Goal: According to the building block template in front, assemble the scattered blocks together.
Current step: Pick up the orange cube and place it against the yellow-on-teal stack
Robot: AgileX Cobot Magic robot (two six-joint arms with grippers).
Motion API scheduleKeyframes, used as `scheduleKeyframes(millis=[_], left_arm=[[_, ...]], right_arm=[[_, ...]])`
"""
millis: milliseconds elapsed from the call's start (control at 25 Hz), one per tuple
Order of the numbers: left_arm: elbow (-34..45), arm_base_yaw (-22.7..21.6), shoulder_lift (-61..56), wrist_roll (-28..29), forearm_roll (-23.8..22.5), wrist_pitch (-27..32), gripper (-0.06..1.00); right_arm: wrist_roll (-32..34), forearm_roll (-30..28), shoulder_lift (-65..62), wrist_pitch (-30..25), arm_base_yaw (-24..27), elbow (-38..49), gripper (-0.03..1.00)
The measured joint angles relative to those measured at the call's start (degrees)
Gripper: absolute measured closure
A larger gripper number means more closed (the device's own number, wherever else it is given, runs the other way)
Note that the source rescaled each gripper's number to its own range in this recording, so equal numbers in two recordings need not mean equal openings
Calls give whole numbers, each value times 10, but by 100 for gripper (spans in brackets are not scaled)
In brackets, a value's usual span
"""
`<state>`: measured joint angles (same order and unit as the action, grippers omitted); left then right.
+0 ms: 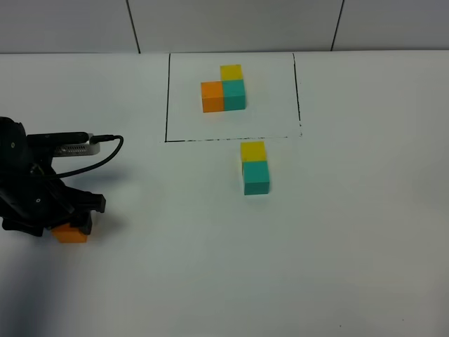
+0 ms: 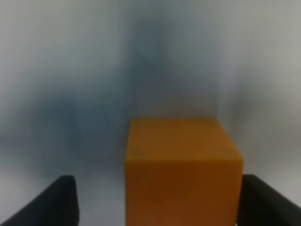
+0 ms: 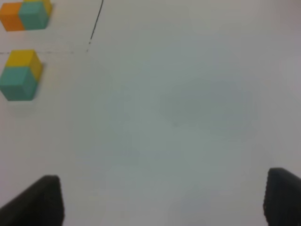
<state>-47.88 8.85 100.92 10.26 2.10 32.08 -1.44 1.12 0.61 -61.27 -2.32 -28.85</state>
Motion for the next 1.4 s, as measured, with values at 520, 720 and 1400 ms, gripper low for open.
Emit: scheduleKeyframes(millis=[520, 720, 1400], left_arm=[[-42, 1, 6, -75, 11, 22, 94], [-129, 43, 8, -282, 19, 79, 94], [-439, 243, 183, -614, 23, 227, 94]], right_arm=[[0, 0, 0, 0, 0, 0, 24], [0, 0, 0, 0, 0, 0, 24], [0, 0, 0, 0, 0, 0, 24]])
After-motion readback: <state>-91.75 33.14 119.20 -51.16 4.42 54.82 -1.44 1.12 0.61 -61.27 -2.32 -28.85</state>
